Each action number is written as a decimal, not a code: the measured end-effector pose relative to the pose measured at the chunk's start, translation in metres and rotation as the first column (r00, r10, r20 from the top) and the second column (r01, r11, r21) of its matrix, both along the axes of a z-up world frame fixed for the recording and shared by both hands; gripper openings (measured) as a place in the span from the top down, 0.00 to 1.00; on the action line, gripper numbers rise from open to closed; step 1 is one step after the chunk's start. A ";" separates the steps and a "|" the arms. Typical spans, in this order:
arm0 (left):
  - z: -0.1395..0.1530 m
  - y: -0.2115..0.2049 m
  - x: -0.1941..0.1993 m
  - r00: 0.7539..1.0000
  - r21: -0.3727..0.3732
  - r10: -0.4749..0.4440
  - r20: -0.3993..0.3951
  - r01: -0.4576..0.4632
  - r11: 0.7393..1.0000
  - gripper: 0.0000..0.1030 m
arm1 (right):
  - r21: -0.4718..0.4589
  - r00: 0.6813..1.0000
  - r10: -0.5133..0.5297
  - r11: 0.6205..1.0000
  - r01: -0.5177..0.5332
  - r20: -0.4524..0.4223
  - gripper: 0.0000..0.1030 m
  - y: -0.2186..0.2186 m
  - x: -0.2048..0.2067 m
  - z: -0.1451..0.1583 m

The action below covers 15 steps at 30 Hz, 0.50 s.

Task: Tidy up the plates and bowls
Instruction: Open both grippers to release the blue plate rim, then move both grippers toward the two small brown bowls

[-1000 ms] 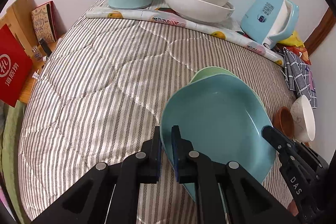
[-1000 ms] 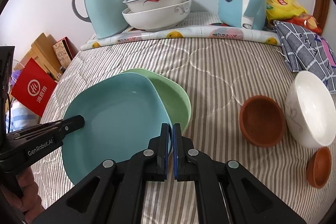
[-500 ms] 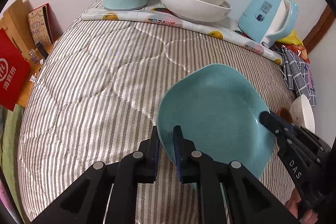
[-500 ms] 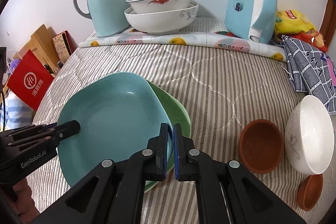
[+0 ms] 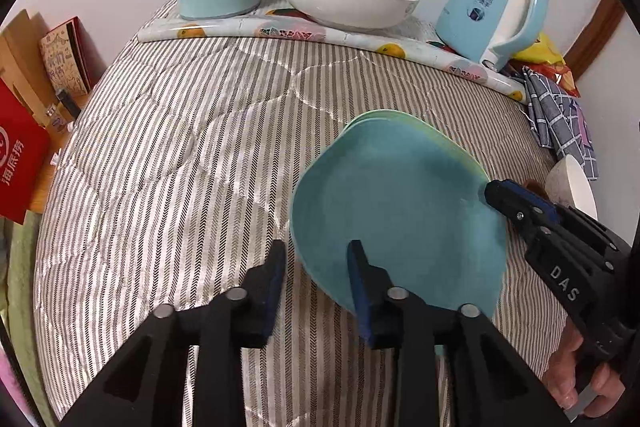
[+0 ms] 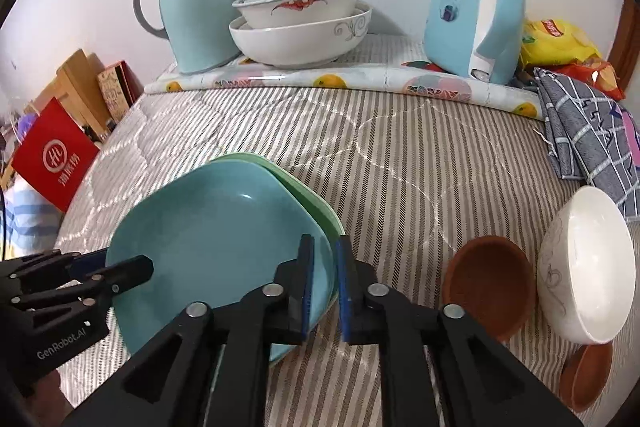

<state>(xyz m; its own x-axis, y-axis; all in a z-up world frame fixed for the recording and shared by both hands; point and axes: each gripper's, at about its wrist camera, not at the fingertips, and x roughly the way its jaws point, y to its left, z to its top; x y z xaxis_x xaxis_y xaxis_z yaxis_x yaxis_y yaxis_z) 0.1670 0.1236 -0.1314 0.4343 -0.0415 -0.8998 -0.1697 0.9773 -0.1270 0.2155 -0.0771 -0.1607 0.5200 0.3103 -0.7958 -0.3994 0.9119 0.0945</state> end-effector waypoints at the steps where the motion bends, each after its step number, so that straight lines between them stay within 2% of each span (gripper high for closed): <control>1: 0.002 -0.001 -0.002 1.000 0.007 0.000 0.003 0.000 1.000 0.67 | 0.008 1.000 -0.006 1.000 0.006 0.001 0.82 -0.003 -0.002 0.002; 5: 0.010 -0.003 -0.007 1.000 0.025 -0.001 0.011 0.000 1.000 0.57 | 0.028 0.999 -0.042 0.999 0.041 0.034 0.68 -0.019 -0.016 0.014; 8: 0.014 -0.005 -0.013 1.000 0.025 -0.001 0.018 0.001 1.000 0.57 | 0.037 0.996 -0.067 0.997 0.064 0.057 0.60 -0.034 -0.029 0.022; 15: 0.032 -0.023 -0.027 0.998 0.028 -0.023 0.059 0.022 0.999 0.57 | 0.043 0.984 -0.161 0.987 0.158 0.080 0.51 -0.082 -0.061 0.031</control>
